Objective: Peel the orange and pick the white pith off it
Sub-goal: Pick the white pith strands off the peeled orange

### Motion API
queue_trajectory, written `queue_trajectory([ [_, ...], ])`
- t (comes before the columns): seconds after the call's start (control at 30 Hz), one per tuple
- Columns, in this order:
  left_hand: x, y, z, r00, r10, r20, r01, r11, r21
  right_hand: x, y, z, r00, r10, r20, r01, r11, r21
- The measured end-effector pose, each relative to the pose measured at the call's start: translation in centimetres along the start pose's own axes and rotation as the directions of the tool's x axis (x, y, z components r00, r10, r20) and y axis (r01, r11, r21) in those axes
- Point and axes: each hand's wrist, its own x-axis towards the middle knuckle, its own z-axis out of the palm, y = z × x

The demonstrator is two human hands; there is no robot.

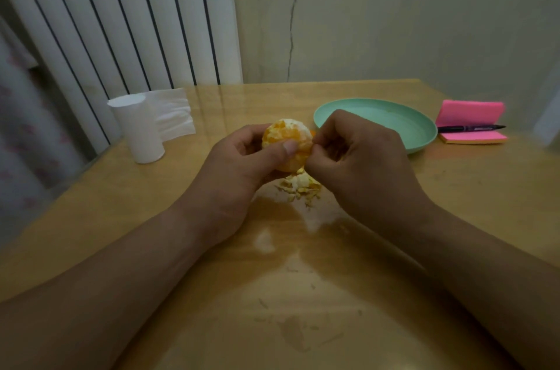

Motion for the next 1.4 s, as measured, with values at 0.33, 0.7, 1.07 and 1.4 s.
queue_trajectory([
  [0.33, 0.3, 0.2, -0.2, 0.994, -0.024, 0.108, 0.043, 0.983, -0.179, 0.0, -0.5, 0.0, 0.977, 0.209, 0.051, -0.214, 0.916, 0.339],
  [0.7, 0.2, 0.4, -0.9, 0.975, -0.136, 0.173, 0.195, 0.902, -0.385, 0.3, 1.7, 0.2, 0.957, 0.268, 0.113, -0.291, 0.904, 0.315],
  [1.07, 0.8, 0.1, -1.9, 0.964, -0.138, 0.228, 0.214, 0.912, -0.351, 0.0, 0.8, 0.3, 0.969, 0.161, 0.185, -0.185, 0.976, 0.115],
  [1.4, 0.9, 0.4, -2.4, 0.934, -0.119, 0.337, 0.276, 0.839, -0.469, 0.3, 0.9, 0.3, 0.998, 0.052, 0.045, -0.055, 0.996, 0.076],
])
